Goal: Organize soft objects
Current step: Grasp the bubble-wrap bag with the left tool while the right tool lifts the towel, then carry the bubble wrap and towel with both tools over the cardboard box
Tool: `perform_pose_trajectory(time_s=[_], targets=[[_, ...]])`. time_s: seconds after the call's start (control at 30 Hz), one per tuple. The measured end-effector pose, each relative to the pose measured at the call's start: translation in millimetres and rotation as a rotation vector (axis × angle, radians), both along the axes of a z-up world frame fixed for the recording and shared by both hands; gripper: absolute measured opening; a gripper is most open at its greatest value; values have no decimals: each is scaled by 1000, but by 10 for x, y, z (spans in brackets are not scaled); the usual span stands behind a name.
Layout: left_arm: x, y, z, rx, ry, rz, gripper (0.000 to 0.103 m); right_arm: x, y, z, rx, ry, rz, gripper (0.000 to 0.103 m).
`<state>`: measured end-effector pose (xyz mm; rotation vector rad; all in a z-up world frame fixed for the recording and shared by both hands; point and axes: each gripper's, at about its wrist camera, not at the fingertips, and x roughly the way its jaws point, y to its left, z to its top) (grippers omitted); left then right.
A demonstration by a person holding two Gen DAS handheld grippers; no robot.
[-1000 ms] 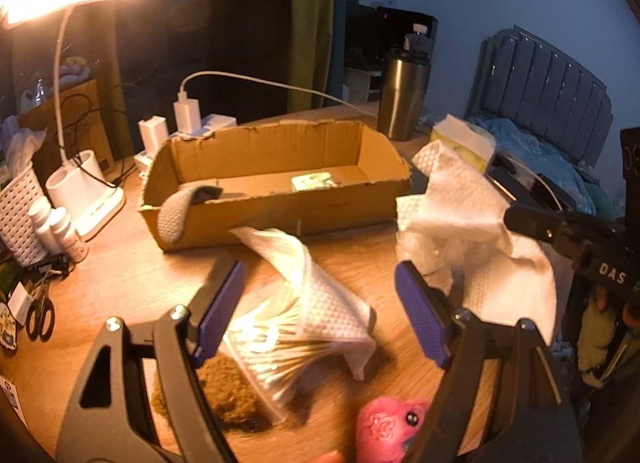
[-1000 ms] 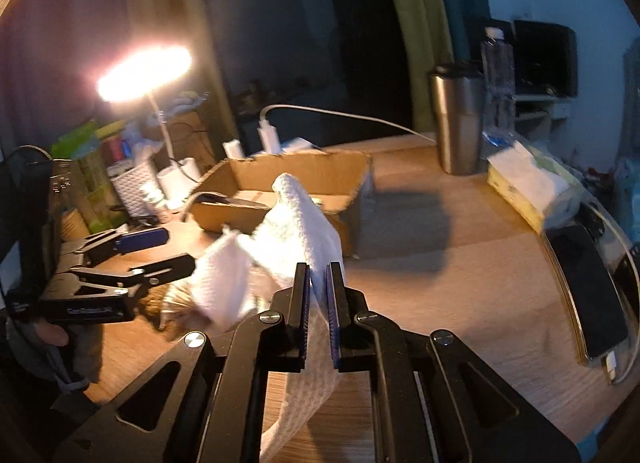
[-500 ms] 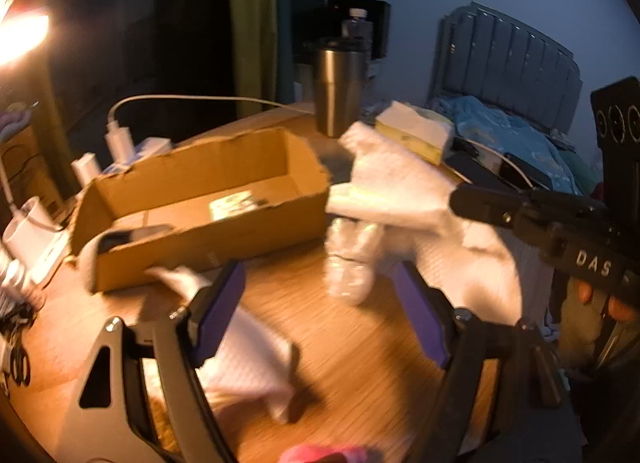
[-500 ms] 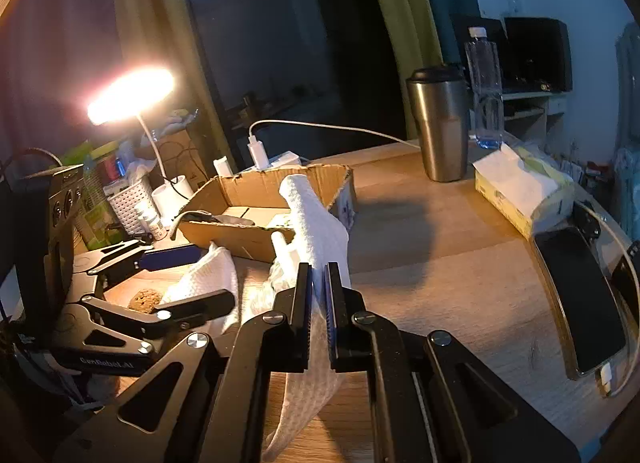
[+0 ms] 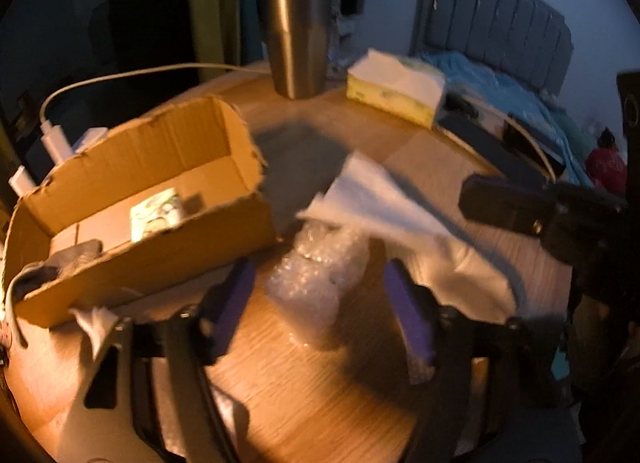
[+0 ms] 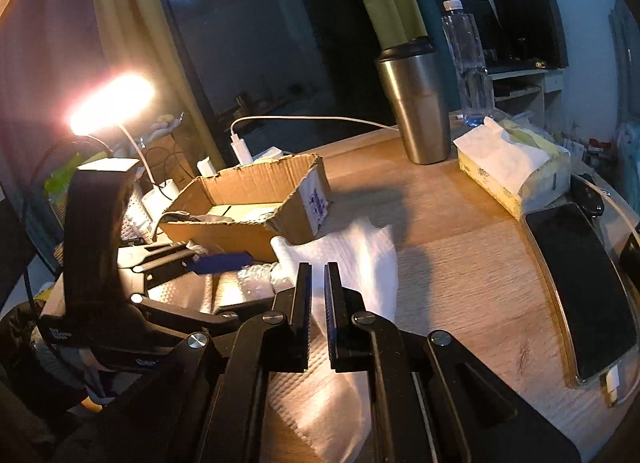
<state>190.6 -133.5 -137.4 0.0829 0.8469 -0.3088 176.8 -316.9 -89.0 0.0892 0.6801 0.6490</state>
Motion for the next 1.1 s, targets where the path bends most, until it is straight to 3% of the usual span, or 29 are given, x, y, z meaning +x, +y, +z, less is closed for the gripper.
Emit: perform_pose_trajectory(time_s=[0.07, 0.23, 0.27, 0.3, 0.37, 0.53, 0.57, 0.6, 0.63, 0.67, 0.7, 1.1], targets=[[58, -63, -60, 24, 30, -17, 51, 32, -20, -14, 1, 4, -5, 7], [125, -105, -175, 40, 88, -31, 42, 109, -63, -137, -44, 49, -47, 10], [133, -106, -181, 39, 90, -33, 40, 125, -72, -181, -60, 67, -64, 22], [133, -100, -182, 35, 91, -34, 38, 131, -78, -210, -69, 78, -74, 44], [135, -83, -178, 22, 91, -39, 36, 141, -80, -262, -78, 104, -80, 62], [99, -34, -117, -9, 71, -40, 35, 150, 36, -329, -143, 135, -67, 62], [96, -21, -108, -14, 69, -39, 35, 150, 72, -360, -167, 151, -56, 62], [85, -5, -91, -23, 67, -38, 35, 157, 100, -386, -185, 156, -52, 53], [84, 0, -79, -27, 63, -37, 35, 153, 126, -399, -202, 153, -52, 40], [67, 13, -58, -32, 58, -38, 35, 144, 151, -404, -217, 144, -52, 13], [46, 26, -34, -37, 53, -39, 35, 142, 156, -409, -222, 143, -56, 9], [-234, 472, 227, -82, -19, 32, 35, 23, 221, 105, -155, -1, -80, 6]])
